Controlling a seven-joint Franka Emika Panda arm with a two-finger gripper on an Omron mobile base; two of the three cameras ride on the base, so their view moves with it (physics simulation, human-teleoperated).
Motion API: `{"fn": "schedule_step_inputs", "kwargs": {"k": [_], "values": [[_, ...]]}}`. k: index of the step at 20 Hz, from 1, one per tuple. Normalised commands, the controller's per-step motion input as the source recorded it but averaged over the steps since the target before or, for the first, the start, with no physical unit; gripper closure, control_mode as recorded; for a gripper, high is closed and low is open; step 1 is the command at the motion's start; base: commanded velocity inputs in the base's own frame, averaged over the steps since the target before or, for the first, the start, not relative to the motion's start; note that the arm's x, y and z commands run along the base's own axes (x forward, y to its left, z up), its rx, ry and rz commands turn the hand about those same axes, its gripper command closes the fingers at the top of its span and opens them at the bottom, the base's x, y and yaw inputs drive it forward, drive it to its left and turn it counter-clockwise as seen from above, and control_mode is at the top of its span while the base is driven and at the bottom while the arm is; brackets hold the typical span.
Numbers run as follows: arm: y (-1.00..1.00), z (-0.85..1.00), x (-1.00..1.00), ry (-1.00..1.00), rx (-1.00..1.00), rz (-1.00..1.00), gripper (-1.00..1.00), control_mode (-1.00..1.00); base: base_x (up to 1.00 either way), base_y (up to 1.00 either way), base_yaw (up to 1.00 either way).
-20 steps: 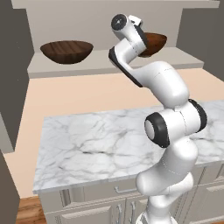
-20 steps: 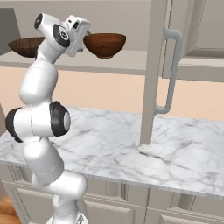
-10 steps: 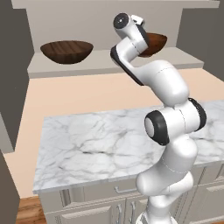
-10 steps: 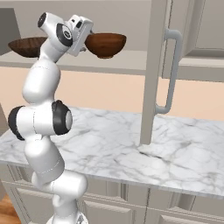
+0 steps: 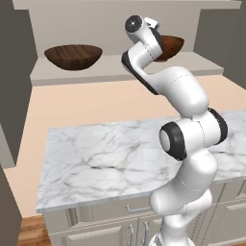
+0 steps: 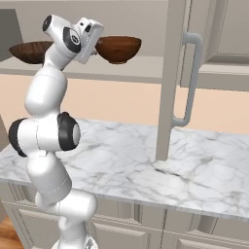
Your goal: Pick up the bowls from the cabinet and place each bowl in front of a stool on the dining counter.
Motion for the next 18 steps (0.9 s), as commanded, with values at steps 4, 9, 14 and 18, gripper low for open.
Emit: {"fn": "schedule_step_inputs", "kwargs": {"k": [4, 9, 14, 18], "values": [[0.00, -0.01, -0.07, 0.00, -0.01, 0.03, 1.00, -1.00, 0.00, 0.00, 0.00], [0.00, -0.05, -0.38, 0.00, -0.01, 0.12, 1.00, -1.00, 0.00, 0.00, 0.00], [0.00, -0.06, -0.86, -0.03, 0.02, 0.14, 1.00, -1.00, 0.00, 0.00, 0.00], [-0.07, 0.00, -0.98, -0.10, 0.10, 0.17, 1.00, -1.00, 0.00, 0.00, 0.00]]}}
